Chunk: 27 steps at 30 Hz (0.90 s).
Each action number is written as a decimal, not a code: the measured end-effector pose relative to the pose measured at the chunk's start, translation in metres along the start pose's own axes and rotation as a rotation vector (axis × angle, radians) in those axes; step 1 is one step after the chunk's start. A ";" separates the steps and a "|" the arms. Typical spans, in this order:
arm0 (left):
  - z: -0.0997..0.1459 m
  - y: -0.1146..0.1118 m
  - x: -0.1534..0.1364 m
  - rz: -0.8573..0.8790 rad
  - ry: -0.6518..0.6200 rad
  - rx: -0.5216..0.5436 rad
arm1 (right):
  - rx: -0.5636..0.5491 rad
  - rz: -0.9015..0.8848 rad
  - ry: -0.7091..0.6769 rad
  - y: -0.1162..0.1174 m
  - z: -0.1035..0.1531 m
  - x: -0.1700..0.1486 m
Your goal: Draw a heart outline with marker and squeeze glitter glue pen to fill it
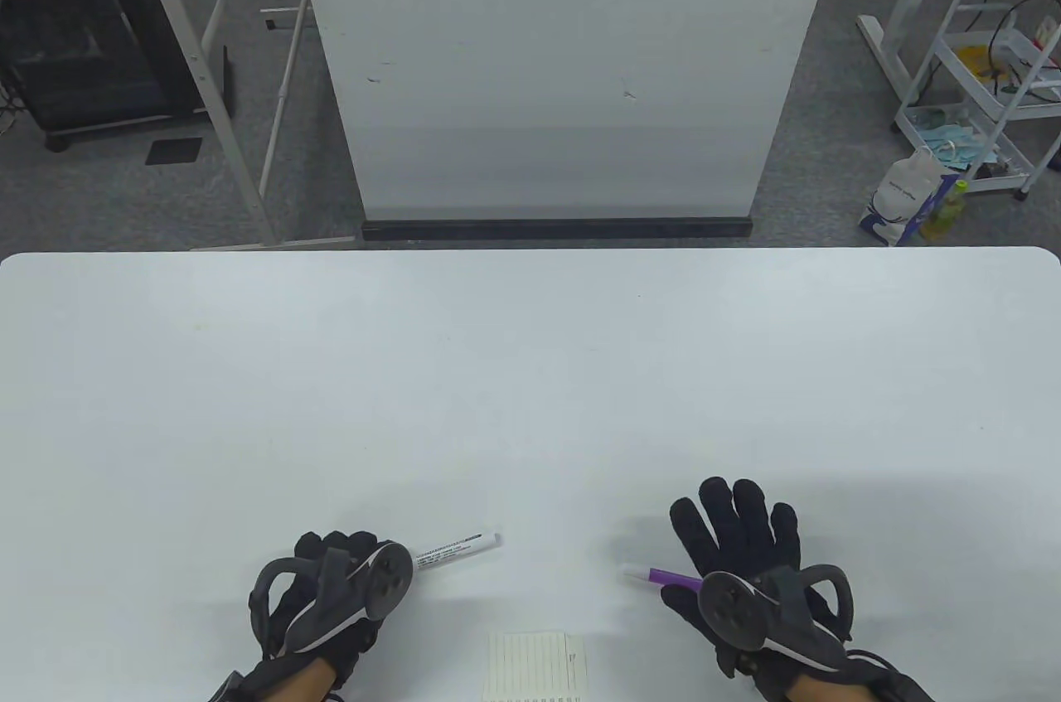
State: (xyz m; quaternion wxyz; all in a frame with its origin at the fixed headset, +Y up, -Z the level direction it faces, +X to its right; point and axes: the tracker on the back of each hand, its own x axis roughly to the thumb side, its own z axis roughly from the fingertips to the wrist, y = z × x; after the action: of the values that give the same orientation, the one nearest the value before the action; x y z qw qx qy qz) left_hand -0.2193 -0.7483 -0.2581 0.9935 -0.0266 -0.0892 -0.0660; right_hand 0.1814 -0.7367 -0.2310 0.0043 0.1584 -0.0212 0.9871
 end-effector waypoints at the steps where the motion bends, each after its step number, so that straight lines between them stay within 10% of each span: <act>1: 0.000 -0.001 -0.001 0.010 -0.010 -0.003 | -0.001 -0.004 -0.003 0.000 0.000 0.001; 27: 0.048 0.043 0.066 0.083 -0.376 0.346 | 0.011 -0.221 -0.243 -0.024 -0.003 0.074</act>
State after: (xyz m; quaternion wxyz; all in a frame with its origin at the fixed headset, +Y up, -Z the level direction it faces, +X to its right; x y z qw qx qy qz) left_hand -0.1577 -0.7108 -0.2012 0.9511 0.1283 -0.2810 -0.0030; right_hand 0.1103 -0.7125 -0.2097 0.1093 0.2780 0.0014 0.9543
